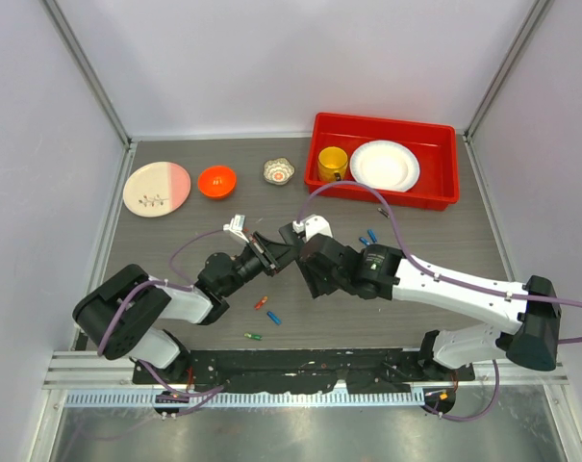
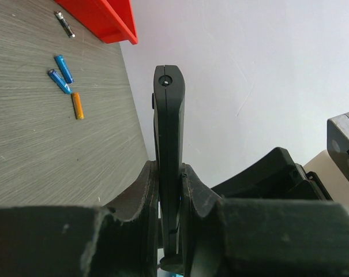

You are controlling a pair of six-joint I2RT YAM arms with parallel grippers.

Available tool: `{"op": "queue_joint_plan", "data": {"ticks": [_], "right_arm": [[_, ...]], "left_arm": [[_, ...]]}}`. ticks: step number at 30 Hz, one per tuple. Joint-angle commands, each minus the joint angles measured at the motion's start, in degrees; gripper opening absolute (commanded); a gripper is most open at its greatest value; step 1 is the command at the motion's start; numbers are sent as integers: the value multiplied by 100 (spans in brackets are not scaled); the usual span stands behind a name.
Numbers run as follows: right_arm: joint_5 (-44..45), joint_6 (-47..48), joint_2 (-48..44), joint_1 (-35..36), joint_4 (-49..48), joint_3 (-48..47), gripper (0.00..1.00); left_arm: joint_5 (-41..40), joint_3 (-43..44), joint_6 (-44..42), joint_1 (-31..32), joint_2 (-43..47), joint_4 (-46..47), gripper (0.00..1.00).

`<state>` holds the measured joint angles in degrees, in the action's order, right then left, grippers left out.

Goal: Load the batteries into the remote control
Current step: Remove the battery cover from the remote control, then place the battery cover at the center of the board.

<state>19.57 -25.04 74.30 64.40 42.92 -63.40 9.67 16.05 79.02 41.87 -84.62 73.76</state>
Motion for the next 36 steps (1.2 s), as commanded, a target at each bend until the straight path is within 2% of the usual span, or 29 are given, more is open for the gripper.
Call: {"op": "queue_joint_plan", "data": {"ticks": [1, 5, 8, 18, 22, 26, 30, 34, 36], "right_arm": [[108, 104, -30, 11, 6, -199, 49], [91, 139, -47, 20, 76, -235, 40], [108, 139, -144, 20, 147, -287, 37], [11, 113, -513, 20, 384, -437, 36], [476, 43, -671, -33, 472, -270, 36], [750, -194, -777, -620, 139, 449, 34], [249, -396, -742, -1596, -905, 1468, 32], [100, -362, -269, -2089, -1329, 1611, 30], [55, -265, -14, -2177, -1435, 1506, 30]], "left_arm": [[79, 187, -19, -29, -55, 1176, 0], [61, 170, -45, -30, -37, 1176, 0], [35, 161, -150, -47, -20, 1115, 0], [8, 214, -537, -187, 297, 394, 0], [61, 126, -520, -381, 411, 307, 0], [245, -154, -502, -705, 876, -150, 0], [482, -278, -607, -803, 1823, -1028, 0], [554, -444, -888, -803, 2667, -1845, 0], [379, -585, -994, -803, 2950, -1935, 0]]}}
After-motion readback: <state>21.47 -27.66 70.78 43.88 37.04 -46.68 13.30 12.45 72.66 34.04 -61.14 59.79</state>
